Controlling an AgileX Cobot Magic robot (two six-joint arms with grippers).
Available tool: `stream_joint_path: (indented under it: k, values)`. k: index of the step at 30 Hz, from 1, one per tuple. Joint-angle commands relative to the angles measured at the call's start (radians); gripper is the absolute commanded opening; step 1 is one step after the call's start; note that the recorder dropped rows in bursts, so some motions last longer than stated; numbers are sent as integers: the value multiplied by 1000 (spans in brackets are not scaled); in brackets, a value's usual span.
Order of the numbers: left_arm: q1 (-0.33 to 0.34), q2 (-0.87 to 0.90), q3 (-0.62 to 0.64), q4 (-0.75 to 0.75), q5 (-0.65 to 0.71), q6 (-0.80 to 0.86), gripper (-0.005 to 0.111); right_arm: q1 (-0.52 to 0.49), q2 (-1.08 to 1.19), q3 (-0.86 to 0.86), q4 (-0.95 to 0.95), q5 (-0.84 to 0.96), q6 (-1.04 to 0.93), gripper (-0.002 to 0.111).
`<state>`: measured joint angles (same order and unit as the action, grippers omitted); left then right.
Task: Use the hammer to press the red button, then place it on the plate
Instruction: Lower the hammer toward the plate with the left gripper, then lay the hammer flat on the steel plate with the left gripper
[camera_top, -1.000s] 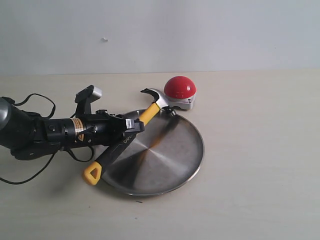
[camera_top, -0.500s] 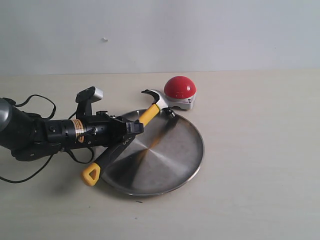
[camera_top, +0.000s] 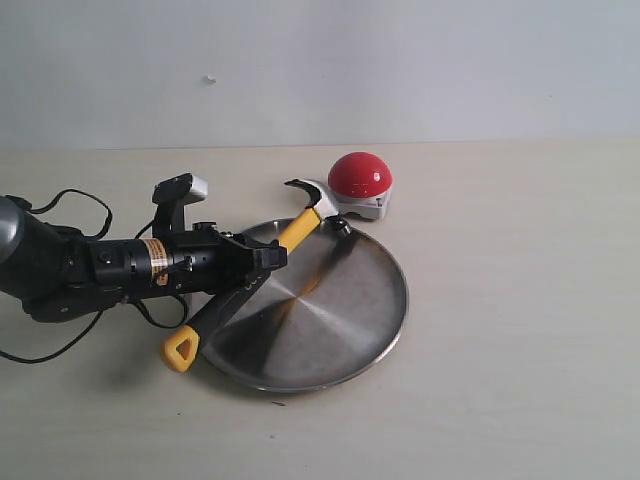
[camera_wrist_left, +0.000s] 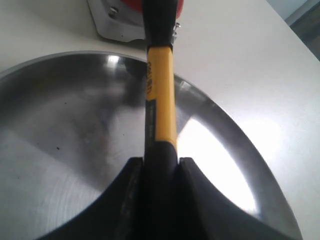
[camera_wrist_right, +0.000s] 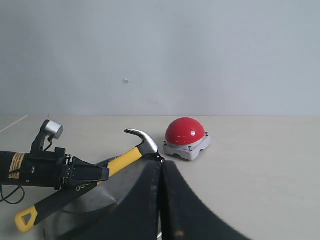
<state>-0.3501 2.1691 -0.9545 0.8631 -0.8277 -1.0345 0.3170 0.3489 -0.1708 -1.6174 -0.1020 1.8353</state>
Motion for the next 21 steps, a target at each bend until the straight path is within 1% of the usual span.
stream_joint_path:
  k: [1, 14, 21]
  values:
    - [-1, -10, -11, -16, -61, 10, 0, -3, -6, 4, -3, -1, 2, 0]
    - [-1, -10, -11, 16, -61, 8, 0, -3, -6, 4, -3, -1, 2, 0]
    - [-1, -10, -11, 16, -55, -46, 0, -3, -6, 4, -3, -1, 2, 0]
